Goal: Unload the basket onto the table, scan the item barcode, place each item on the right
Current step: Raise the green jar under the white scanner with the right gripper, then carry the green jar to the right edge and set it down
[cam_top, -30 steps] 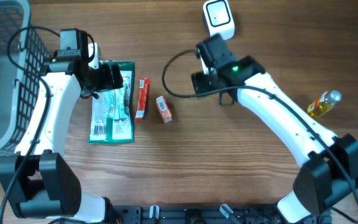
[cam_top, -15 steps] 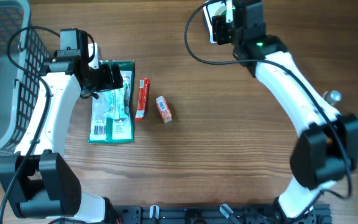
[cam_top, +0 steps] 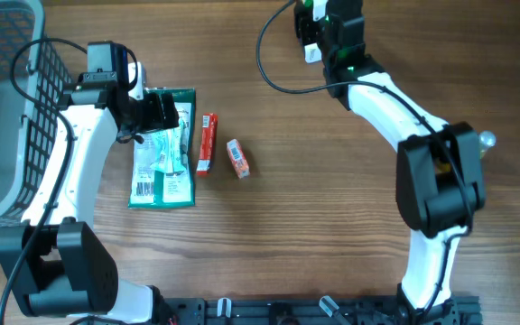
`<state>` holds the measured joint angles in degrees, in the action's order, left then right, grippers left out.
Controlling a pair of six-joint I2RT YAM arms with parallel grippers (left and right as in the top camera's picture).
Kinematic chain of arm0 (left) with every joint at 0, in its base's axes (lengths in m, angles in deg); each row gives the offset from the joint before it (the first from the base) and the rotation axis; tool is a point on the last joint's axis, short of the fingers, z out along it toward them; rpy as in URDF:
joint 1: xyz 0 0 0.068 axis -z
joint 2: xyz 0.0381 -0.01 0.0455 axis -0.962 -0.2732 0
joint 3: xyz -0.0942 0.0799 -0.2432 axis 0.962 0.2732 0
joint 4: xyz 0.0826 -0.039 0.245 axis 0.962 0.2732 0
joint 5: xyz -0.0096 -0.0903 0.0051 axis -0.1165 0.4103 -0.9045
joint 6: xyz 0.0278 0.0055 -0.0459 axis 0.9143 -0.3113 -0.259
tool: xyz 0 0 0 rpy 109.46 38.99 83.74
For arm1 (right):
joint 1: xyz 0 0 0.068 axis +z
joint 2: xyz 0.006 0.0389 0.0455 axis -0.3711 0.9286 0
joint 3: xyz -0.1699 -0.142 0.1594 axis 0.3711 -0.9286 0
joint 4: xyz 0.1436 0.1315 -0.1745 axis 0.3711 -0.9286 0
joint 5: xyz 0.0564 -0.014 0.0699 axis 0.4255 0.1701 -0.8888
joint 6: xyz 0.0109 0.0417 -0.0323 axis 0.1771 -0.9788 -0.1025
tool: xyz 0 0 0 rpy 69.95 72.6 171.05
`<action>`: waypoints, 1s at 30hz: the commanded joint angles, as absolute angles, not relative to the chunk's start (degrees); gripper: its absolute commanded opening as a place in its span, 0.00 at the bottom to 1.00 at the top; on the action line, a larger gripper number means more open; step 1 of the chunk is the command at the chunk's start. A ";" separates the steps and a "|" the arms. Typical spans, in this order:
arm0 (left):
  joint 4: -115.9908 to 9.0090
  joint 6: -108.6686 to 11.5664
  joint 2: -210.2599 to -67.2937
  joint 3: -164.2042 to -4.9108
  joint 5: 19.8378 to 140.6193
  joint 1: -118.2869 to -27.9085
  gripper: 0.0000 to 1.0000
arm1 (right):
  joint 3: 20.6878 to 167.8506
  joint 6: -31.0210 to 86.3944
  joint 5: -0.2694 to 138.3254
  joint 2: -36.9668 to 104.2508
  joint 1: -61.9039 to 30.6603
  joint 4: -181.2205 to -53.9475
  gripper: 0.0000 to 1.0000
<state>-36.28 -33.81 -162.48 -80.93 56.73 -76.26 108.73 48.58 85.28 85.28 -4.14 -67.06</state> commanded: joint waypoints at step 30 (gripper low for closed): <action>-36.26 -33.74 -161.74 -81.52 56.38 -76.52 1.00 | 109.84 38.33 80.38 78.39 -7.61 -70.62 0.04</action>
